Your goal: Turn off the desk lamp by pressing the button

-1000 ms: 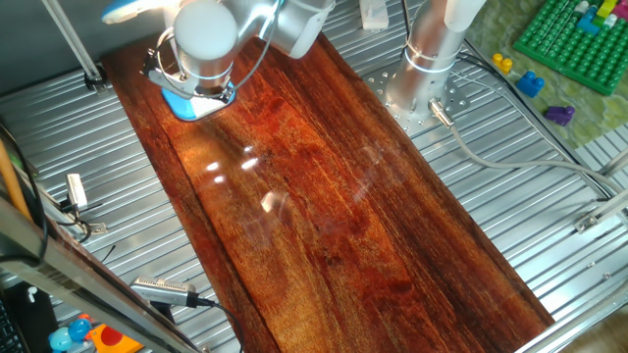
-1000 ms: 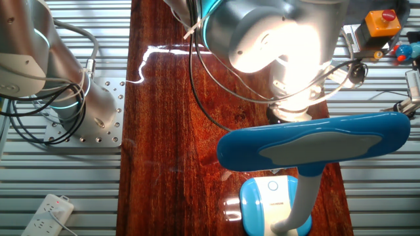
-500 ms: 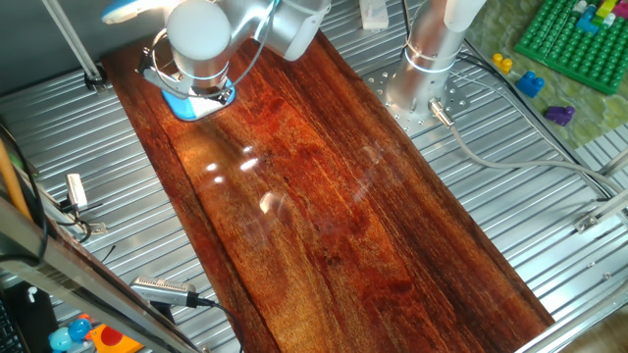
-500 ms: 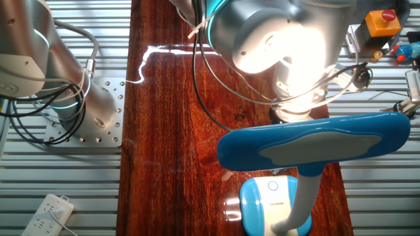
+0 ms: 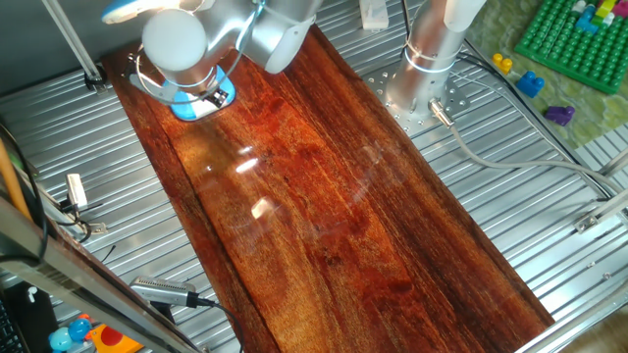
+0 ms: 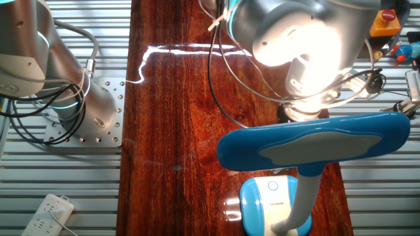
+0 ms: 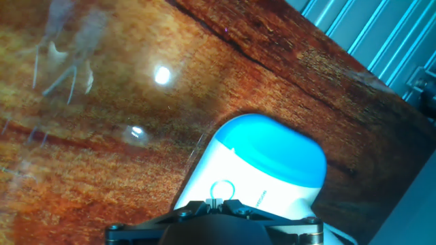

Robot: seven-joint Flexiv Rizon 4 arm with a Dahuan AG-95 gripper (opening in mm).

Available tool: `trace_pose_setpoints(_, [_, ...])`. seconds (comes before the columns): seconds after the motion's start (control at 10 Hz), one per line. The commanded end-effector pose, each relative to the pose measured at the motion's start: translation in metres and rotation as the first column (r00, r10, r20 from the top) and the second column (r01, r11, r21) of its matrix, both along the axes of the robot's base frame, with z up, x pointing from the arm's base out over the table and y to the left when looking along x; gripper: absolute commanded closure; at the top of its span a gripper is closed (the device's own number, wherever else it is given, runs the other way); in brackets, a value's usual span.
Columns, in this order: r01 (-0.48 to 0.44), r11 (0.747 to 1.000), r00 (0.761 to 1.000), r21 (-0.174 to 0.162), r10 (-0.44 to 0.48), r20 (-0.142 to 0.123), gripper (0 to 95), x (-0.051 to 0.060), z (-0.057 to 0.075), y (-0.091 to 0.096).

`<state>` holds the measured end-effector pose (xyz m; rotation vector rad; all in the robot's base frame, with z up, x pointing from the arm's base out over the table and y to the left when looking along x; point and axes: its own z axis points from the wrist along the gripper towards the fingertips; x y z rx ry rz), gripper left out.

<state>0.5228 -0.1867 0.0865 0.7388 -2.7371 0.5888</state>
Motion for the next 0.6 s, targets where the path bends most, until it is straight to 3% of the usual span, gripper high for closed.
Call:
trace_pose_setpoints(0.1, [0.033, 0.999, 0.999, -0.004, -0.033, 0.001, 95.0, -0.0012, 0.0006, 0.0001])
trace_pose_setpoints(0.6, [0.054, 0.998, 0.999, -0.009, -0.054, 0.006, 95.0, -0.0012, 0.0006, 0.0001])
